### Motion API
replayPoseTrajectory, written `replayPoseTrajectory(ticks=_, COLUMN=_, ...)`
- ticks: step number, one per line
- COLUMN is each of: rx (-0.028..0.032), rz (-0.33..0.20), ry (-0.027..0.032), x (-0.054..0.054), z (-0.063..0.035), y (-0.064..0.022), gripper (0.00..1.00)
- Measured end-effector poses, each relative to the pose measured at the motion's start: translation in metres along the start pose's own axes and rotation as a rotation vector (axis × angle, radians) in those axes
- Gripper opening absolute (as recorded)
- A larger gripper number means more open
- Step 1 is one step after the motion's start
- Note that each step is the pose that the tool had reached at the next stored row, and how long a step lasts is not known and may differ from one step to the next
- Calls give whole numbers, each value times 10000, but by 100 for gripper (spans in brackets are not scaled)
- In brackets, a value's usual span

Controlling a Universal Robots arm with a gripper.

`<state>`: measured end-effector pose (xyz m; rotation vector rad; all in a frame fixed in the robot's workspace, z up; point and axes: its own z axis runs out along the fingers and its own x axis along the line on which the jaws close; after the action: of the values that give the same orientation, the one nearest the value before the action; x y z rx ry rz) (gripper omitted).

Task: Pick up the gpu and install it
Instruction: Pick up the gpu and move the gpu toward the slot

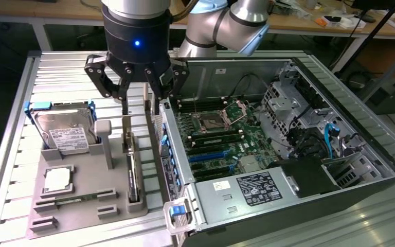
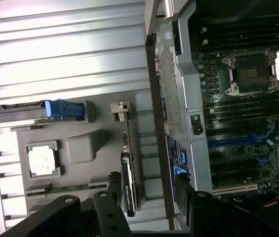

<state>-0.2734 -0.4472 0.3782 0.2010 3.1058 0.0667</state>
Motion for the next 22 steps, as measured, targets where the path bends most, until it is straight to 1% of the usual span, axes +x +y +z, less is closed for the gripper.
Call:
replayPoseTrajectory(ticks=5, rx=0, rz=-2, ry=-3, x=19, z=91, y=-7, gripper=56)
replayPoseTrajectory(ticks=6, rx=0, rz=0, ry=-4, x=26, z=135, y=-9, gripper=56)
replayPoseTrajectory(ticks=9, rx=0, rz=0, ry=-4, x=46, z=218, y=-15, gripper=56)
replayPoseTrajectory(ticks=10, rx=1, rz=0, ry=-3, x=61, z=264, y=-19, gripper=56)
replayPoseTrajectory(ticks=13, rx=0, rz=0, ry=-3, x=92, z=327, y=-31, gripper=56)
replayPoseTrajectory(ticks=18, rx=1, rz=0, ry=-2, x=135, z=424, y=-74, gripper=56)
replayPoseTrajectory(ticks=22, rx=-1, rz=0, ry=-4, x=149, z=503, y=-138, gripper=56)
